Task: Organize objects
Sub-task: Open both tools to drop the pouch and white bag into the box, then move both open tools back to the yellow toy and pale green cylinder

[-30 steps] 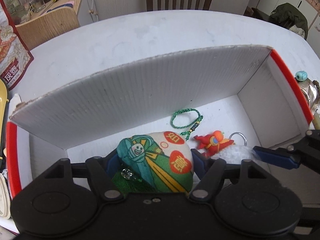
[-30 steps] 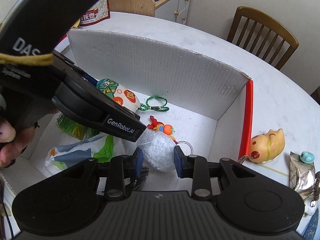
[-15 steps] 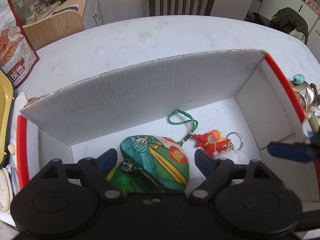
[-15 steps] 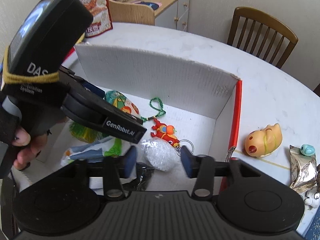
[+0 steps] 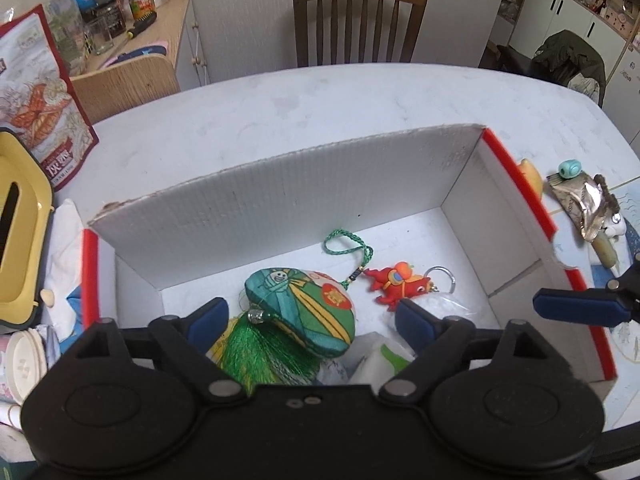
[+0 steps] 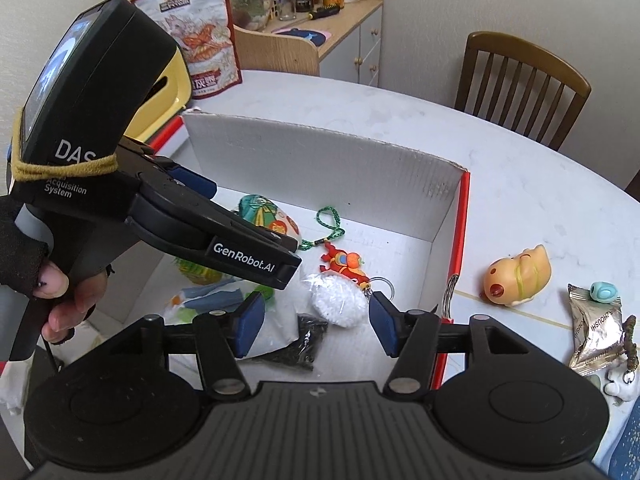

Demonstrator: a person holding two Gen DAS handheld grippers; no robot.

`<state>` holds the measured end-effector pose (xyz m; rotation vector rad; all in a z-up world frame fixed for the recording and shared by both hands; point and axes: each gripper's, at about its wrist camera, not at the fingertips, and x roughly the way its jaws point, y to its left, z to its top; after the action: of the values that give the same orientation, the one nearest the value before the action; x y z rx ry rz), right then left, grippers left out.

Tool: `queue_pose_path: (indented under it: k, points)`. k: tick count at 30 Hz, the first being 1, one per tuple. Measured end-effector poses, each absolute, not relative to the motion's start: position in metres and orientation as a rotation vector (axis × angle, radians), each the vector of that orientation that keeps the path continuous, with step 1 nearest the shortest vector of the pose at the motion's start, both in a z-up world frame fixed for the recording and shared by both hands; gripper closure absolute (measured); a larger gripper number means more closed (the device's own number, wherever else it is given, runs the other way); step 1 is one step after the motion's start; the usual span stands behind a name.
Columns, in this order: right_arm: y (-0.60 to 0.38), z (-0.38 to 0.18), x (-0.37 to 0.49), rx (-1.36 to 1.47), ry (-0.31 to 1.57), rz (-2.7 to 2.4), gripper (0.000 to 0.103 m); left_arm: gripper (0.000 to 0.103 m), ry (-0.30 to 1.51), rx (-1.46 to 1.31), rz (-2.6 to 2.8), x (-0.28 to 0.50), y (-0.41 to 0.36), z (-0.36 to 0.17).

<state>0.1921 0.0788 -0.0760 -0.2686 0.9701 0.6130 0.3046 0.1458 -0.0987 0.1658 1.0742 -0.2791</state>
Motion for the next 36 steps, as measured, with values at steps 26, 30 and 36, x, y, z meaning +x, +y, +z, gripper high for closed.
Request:
queue_pose_path:
  k: [26,30,36]
  points:
    - [0.004,-0.019,0.141,-0.081,0.850,0.650,0.023,0.001,0.889,0.130,-0.316,0.222,0.120,-0.023]
    - [-0.017,-0.010,0.135,-0.065,0.823,0.661,0.019,0.000,0.880,0.116,-0.329,0.209,0.105,-0.016]
    - [-0.050,0.000,0.127,-0.051,0.793,0.693,0.018,0.000,0.870,0.073,-0.340,0.191,0.080,-0.008]
